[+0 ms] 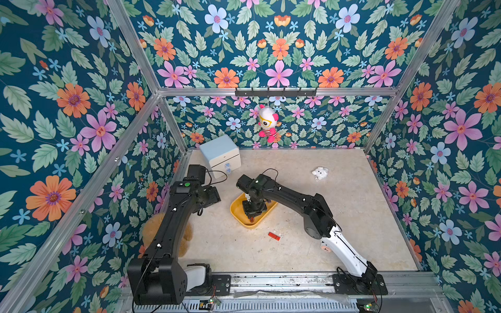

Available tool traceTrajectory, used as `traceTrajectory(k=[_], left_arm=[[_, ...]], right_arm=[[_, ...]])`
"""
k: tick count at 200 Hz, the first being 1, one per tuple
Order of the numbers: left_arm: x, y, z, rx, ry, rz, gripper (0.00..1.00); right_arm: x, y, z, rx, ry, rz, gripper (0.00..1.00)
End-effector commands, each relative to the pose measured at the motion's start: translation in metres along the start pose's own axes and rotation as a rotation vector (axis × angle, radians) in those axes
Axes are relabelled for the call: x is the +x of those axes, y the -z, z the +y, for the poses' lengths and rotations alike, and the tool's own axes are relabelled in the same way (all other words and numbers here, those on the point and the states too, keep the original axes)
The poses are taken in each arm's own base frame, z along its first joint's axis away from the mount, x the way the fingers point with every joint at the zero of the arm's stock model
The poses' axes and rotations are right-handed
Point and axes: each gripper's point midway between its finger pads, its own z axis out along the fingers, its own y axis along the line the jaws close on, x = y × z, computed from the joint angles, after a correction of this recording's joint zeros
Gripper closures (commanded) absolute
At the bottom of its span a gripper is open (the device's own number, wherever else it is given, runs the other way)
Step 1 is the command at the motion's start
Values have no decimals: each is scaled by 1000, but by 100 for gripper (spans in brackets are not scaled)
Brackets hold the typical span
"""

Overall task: Put the usb flash drive into the storage box
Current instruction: Place the USB flash in the storage box.

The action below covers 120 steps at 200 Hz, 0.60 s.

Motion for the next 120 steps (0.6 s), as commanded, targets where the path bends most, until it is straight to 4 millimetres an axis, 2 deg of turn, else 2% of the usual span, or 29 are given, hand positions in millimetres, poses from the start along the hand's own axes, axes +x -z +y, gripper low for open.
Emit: traceTrajectory(k=[1, 16, 56, 73, 120], left_arm=[[5, -1, 2, -5, -17, 17, 22], [6, -1, 2, -5, -18, 19, 22], [9, -4, 2, -4, -20, 27, 22], [9, -5, 2, -2, -20, 28, 22], [9, -4, 4, -12, -23, 22, 22]], right_arm=[[2, -4, -9, 46, -14, 9, 100], [2, -5, -8, 44, -14, 13, 100], [4, -9, -11, 51, -15, 28, 76], [5, -9, -11, 55, -12, 30, 70], [3, -1, -7, 36, -8, 15, 63]])
